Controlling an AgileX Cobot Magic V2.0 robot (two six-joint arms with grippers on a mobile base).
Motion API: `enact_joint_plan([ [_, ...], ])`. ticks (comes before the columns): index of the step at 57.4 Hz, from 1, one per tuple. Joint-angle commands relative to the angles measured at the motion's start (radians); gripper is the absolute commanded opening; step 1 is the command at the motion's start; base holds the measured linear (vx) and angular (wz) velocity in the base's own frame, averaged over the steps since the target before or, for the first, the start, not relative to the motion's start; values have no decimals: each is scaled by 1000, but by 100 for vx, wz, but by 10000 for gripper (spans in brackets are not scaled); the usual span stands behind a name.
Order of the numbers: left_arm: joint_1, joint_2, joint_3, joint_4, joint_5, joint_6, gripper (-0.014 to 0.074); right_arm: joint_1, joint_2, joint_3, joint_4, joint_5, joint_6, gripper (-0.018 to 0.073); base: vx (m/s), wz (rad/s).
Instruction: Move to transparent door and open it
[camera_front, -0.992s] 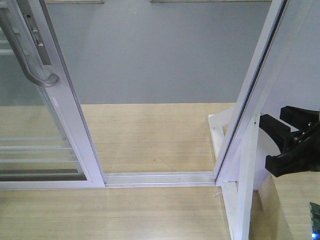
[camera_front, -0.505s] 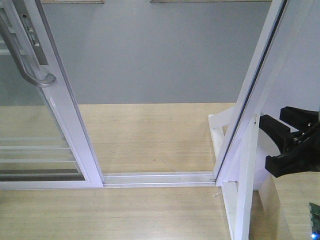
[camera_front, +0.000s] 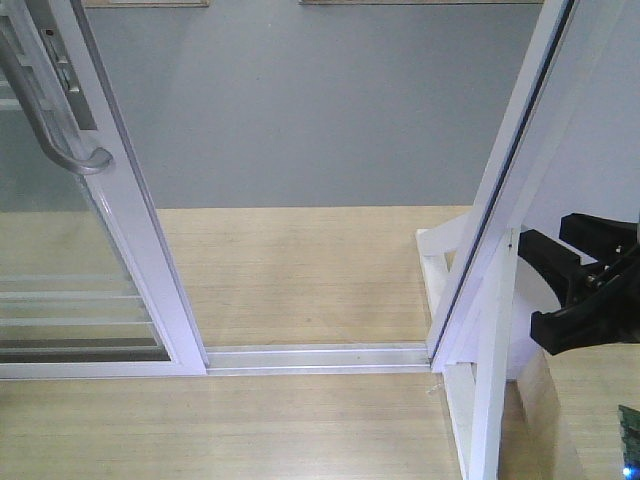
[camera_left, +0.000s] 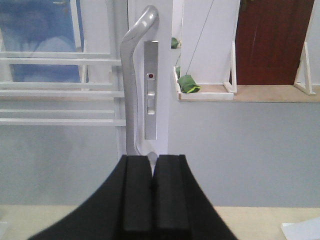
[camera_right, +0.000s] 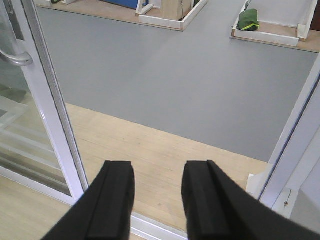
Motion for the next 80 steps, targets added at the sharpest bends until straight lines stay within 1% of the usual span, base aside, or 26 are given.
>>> enact_joint_plan([
  [1,-6,-71,76,9,-159,-3,-6,-4,-4,-28,-1,-74,2,320,0,0],
  [10,-6,-232,283,6,-274,-3,-6,-4,-4,-28,-1,-74,2,320,0,0],
  [13,-6,-237,344,6,-325,-3,-6,-4,-4,-28,-1,-72,2,320,0,0],
  [16,-6,-230,392,6,-400,-7,-6,-4,-4,-28,-1,-66,2,320,0,0],
  [17,-7,-233,397,6,-406,-7,-6,-4,-4,-28,-1,-66,2,320,0,0],
  [19,-12,-234,390,6,-370,-7,-6,-4,-4,-28,-1,-65,2,320,0,0],
  [27,-13,-233,389,6,-357,-5,-6,-4,-4,-28,-1,-63,2,320,0,0],
  [62,-13,-233,389,6,-357,-5,-6,-5,-21,-14,-6,-69,2,317,0,0],
  [65,-13,-233,389,6,-357,-5,-6,-24,-51,9,-47,-92,-11,291,0,0],
  [69,-13,-233,389,6,-357,-5,-6,-74,-102,51,-63,-104,-9,233,0,0],
  [71,-13,-233,389,6,-357,-5,-6,-107,-146,87,-63,-117,6,177,0,0],
  [74,-13,-233,389,6,-357,-5,-6,-146,-214,133,-65,-137,23,127,0,0],
  [77,-13,-233,389,6,-357,-5,-6,-188,-276,183,-70,-161,45,57,0,0],
  [80,-13,-233,389,6,-357,-5,-6,-226,-351,227,-73,-173,47,4,0,0],
])
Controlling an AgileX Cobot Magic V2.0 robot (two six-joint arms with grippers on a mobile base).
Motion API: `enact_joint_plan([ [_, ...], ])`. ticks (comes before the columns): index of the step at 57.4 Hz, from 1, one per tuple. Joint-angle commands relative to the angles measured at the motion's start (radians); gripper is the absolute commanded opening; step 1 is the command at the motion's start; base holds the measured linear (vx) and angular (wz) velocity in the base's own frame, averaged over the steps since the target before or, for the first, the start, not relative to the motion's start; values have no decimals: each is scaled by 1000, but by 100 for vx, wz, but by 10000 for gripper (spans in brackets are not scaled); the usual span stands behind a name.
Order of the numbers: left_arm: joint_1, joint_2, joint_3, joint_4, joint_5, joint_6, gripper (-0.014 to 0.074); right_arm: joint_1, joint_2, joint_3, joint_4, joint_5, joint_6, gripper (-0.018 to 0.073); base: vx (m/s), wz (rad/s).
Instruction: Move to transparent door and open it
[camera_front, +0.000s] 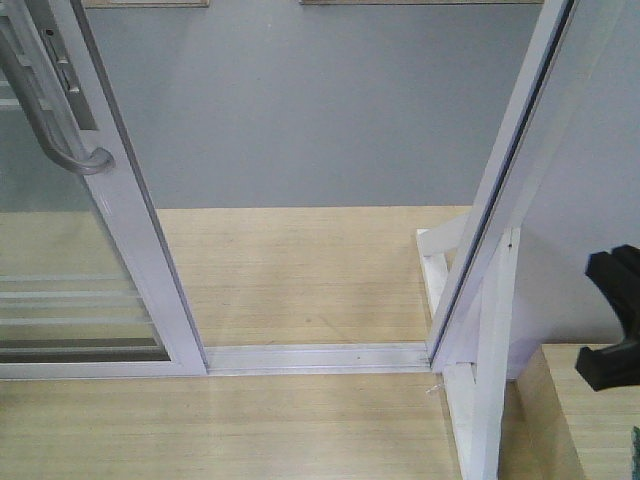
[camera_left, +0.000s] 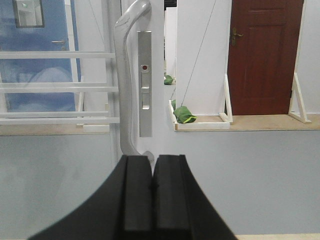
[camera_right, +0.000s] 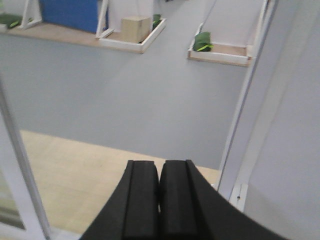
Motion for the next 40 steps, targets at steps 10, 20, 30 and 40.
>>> enact_joint_plan([
  [10,-4,-12,29,-1,-84,-5,-6,-166,-289,136,-59,-108,15,-11,0,0],
  [20,-4,-12,29,-1,-84,-5,-6,-223,-414,252,-57,-113,15,-11,0,0],
  [30,-4,-13,29,-1,-84,-4,-6,-222,-444,292,-69,-112,15,-8,0,0],
  [40,-4,-13,29,-1,-84,-4,-6,-222,-444,292,-77,-107,15,-8,0,0],
])
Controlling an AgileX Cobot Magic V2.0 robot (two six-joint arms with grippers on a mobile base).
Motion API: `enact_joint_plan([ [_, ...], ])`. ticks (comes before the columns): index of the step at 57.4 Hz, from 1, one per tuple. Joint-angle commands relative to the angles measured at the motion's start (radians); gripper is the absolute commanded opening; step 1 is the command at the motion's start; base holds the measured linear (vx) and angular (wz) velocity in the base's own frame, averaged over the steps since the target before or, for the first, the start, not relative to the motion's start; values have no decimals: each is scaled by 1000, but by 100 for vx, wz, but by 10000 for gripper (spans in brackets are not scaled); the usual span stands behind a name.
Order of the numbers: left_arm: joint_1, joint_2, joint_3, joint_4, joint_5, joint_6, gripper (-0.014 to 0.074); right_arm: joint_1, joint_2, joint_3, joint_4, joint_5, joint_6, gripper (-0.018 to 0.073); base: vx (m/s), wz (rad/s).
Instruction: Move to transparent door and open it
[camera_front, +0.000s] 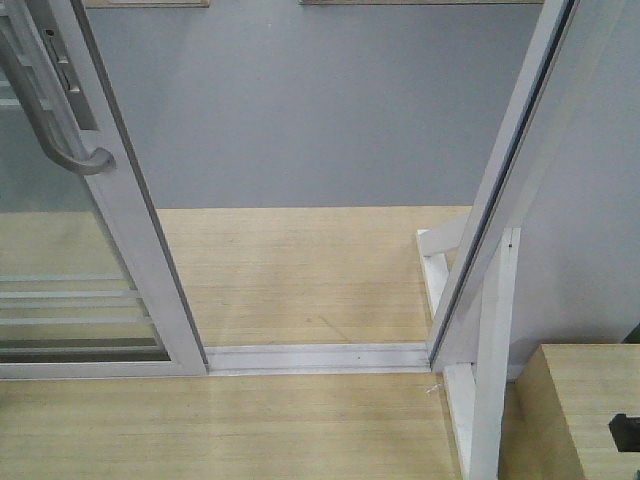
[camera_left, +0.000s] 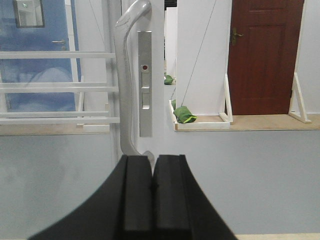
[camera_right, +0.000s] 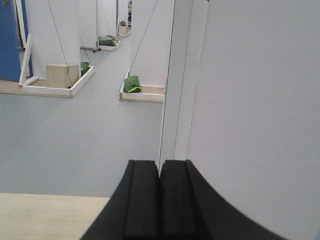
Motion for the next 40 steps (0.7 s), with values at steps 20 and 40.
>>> enact_joint_plan([
  [20,-4,-13,29,-1,-84,-4,-6,-5,-15,14,-11,-83,-1,-8,0,0],
  [40,-4,-13,29,-1,-84,-4,-6,-5,-15,14,-11,-82,-1,-8,0,0],
])
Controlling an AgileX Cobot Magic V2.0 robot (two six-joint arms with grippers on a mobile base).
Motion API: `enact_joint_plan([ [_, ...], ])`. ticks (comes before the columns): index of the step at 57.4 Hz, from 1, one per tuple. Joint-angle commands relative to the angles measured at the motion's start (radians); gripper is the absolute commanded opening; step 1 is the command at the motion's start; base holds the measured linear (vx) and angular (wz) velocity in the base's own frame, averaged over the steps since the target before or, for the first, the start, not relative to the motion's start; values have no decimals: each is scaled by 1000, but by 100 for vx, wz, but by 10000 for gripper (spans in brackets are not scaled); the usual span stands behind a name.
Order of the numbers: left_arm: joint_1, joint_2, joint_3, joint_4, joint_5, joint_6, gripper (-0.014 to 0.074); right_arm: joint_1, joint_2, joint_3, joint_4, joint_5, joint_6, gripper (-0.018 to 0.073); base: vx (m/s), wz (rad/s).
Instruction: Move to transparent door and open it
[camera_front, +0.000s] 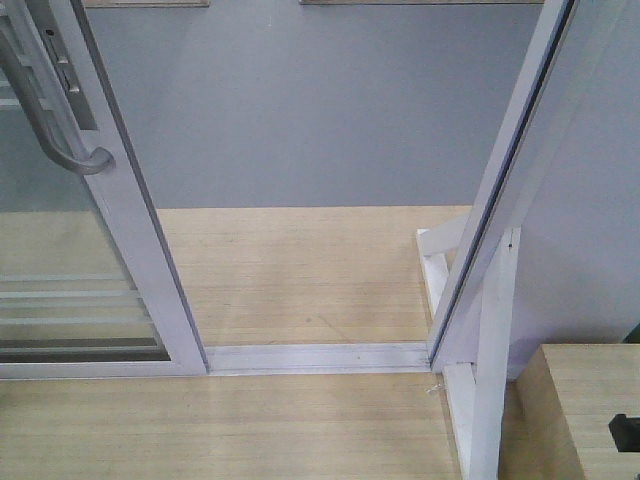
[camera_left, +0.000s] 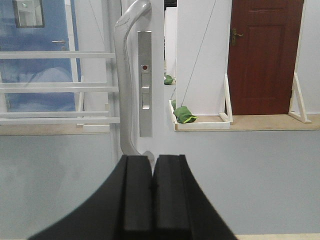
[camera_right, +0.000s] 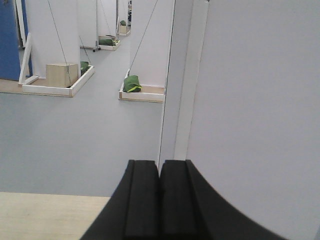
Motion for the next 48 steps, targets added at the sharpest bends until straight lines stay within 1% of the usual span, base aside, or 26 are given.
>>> enact_joint_plan([
  [1,-4,-13,29,-1,-84,-4,-6,-5,-15,14,-8,-82,-2,-8,0,0],
  [48,-4,-13,29,-1,-84,-4,-6,-5,-15,14,-8,-82,-2,-8,0,0],
])
